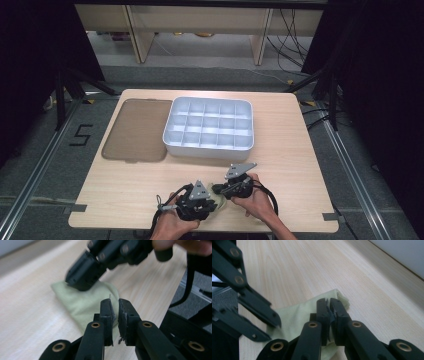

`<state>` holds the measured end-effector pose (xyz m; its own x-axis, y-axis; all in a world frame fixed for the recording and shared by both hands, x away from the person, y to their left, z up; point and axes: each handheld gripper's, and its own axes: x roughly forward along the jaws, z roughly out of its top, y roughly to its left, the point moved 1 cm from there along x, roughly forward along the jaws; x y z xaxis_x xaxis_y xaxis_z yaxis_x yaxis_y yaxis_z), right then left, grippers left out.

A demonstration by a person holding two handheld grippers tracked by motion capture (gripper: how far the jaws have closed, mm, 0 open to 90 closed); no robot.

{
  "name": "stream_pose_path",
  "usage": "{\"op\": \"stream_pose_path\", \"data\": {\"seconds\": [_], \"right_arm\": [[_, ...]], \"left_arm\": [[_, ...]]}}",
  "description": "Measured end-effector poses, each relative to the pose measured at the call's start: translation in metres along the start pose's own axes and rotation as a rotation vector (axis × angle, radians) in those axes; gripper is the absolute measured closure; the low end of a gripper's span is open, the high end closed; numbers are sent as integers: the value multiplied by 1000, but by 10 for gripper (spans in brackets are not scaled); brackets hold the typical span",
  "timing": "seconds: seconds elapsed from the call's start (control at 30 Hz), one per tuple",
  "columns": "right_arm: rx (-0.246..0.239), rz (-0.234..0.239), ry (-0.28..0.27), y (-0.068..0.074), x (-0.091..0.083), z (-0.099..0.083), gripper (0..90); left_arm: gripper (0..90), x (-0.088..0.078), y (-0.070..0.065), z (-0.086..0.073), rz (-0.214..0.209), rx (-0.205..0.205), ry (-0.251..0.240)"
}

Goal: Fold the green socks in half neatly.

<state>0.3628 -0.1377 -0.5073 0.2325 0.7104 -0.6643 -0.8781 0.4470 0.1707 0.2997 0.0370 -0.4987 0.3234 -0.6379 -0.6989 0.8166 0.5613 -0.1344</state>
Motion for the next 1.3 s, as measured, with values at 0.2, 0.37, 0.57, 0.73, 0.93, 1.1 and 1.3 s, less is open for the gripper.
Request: {"op": "stream_pose_path", "data": {"seconds": [0.2, 0.37, 0.57, 0.73, 0.93, 1.1, 1.3], "right_arm": [[7, -1, 2, 1, 0, 0, 858], [10, -2, -7, 0, -1, 0, 826], [58, 12, -71, -3, -11, 7, 714], [109, 6, -59, -10, -12, 7, 588], [131, 38, -13, -10, -2, 4, 500], [133, 28, 51, -9, 6, 3, 487], [151, 37, 83, -8, 11, 2, 487]], "left_arm": [[838, 8, 0, -4, -4, -18, 6], [839, 8, 1, -5, 5, -4, -1], [839, 8, -1, -6, 3, -18, -2], [838, 7, 0, -6, 8, 2, 1], [834, 8, -1, -6, 6, -1, 0], [827, 8, -1, -5, 14, 8, 1], [825, 8, -3, -7, 10, -10, -3]]}}
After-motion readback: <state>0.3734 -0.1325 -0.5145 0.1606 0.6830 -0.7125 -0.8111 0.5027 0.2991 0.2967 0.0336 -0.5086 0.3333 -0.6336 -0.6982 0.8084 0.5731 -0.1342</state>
